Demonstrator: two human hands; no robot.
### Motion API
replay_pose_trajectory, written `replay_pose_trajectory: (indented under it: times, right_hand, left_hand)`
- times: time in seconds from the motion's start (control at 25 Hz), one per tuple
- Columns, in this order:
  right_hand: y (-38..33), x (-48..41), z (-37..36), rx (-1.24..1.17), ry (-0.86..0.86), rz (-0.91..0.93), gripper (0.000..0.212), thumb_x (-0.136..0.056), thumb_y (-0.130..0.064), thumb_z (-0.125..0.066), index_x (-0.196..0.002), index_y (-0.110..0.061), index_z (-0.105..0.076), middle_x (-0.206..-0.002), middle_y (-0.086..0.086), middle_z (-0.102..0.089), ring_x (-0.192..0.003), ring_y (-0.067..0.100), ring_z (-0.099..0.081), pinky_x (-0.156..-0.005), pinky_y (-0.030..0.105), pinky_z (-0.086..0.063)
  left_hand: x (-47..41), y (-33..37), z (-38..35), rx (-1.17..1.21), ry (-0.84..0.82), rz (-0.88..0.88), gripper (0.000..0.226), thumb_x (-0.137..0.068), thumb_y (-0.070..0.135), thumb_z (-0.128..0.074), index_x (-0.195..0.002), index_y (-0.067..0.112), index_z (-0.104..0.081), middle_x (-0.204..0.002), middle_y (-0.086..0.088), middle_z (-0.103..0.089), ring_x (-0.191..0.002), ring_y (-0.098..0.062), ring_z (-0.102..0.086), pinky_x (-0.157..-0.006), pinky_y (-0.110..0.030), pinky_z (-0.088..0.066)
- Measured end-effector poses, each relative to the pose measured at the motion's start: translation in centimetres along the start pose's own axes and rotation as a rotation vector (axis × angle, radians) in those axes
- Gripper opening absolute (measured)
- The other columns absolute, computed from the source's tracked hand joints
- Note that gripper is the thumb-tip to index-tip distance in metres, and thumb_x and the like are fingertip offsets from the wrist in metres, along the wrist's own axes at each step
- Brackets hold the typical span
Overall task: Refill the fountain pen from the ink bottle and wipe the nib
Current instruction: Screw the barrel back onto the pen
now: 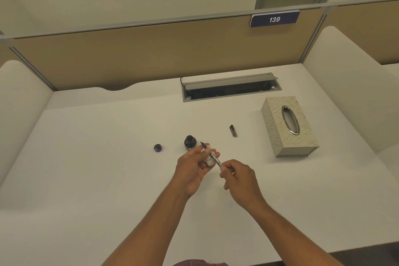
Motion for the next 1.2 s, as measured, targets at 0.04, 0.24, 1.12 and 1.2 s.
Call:
replay_pose_trajectory:
  times: [0.04,0.24,1.12,1.2]
  right_hand:
    - [0.0,0.1,-0.1,0.002,-0.009,-0.002,0.01,-0.101,-0.019,-0.06,-0.098,-0.019,-0.07,-0.084,0.001,-0.075,-0.057,0.013,-0.067,-0.058,0.023,-0.052]
    - [-0.1,0.7,-0.1,-0.048,0.046,-0.049,0.019,-0.091,-0.025,-0.077,-0.095,-0.02,-0.059,-0.077,0.005,-0.073,-0.06,0.02,-0.071,-0.052,0.015,-0.051]
    - [0.2,1.2,-0.7,-0.043,0.054,-0.022,0.015,-0.097,-0.032,-0.068,-0.092,-0.027,-0.055,-0.073,0.003,-0.074,-0.06,0.019,-0.068,-0.061,0.038,-0.058]
    - [0.1,1.2,-0.6,-0.027,0.036,-0.014,0.014,-0.102,-0.031,-0.06,-0.09,-0.024,-0.059,-0.074,0.0,-0.075,-0.058,0.013,-0.064,-0.065,0.042,-0.059]
  left_hand:
    - [0.1,0.0,0.0,-0.002,-0.003,0.002,0.023,-0.1,0.003,-0.069,-0.122,-0.001,-0.072,-0.117,-0.025,-0.076,-0.119,-0.042,-0.074,-0.098,-0.046,-0.062]
    - [0.4,-0.2,-0.2,-0.029,-0.02,0.009,0.019,-0.099,0.003,-0.069,-0.118,0.0,-0.072,-0.119,-0.028,-0.076,-0.119,-0.042,-0.075,-0.104,-0.049,-0.059]
    - [0.4,-0.4,-0.2,-0.037,-0.044,0.013,0.021,-0.099,0.005,-0.069,-0.119,-0.001,-0.071,-0.119,-0.028,-0.074,-0.12,-0.044,-0.073,-0.106,-0.051,-0.059]
    - [0.5,-0.4,-0.2,-0.031,-0.05,0.015,0.021,-0.099,0.005,-0.069,-0.119,-0.001,-0.071,-0.119,-0.027,-0.075,-0.121,-0.044,-0.072,-0.104,-0.049,-0.06]
Point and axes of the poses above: each hand's wrist, its own x-axis away from the middle knuckle, its own z-axis out of the back of the hand, y = z × x, the point moved 3 cm from there along -x, towards the middle knuckle
